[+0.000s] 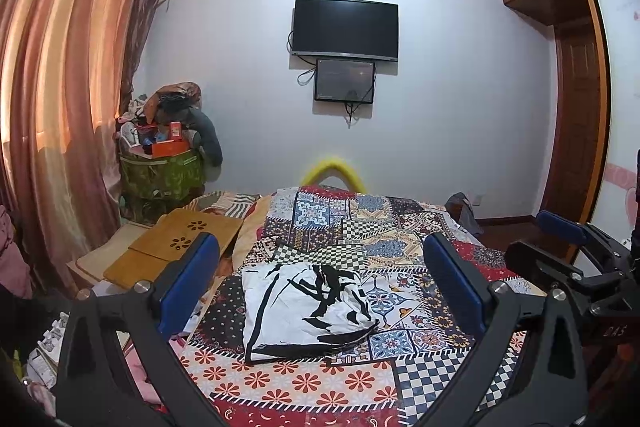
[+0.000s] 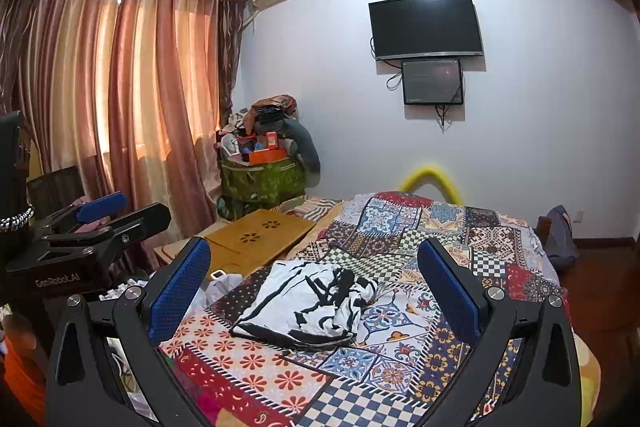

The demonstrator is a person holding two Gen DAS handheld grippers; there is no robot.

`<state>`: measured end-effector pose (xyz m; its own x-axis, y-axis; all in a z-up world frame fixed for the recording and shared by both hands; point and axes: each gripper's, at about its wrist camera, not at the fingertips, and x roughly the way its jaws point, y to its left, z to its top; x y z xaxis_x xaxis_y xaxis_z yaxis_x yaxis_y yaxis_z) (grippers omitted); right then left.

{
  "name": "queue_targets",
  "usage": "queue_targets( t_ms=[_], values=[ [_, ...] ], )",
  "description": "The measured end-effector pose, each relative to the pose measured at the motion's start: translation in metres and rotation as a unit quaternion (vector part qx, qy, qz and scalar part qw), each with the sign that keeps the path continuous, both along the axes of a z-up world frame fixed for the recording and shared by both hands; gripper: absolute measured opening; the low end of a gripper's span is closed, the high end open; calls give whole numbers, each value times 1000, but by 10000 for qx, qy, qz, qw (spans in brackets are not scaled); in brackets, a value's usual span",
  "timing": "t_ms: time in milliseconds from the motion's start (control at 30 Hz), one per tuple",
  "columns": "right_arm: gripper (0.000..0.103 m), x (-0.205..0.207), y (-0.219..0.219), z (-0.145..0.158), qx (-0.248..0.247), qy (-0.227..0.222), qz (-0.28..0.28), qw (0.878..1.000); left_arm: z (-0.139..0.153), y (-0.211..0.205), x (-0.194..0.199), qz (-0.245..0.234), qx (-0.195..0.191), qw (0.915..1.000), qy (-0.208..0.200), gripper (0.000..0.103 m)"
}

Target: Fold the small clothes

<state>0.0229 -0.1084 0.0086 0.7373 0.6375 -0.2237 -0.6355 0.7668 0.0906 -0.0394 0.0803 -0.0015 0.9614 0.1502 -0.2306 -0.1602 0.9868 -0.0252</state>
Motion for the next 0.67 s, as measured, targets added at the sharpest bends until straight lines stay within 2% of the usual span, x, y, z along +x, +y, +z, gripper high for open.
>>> queue_targets(
  t_ms=[667],
  values=[
    [103, -1, 6, -5, -19, 67, -18, 10000, -4, 9, 5, -163, -133, 9996, 193, 103]
  ],
)
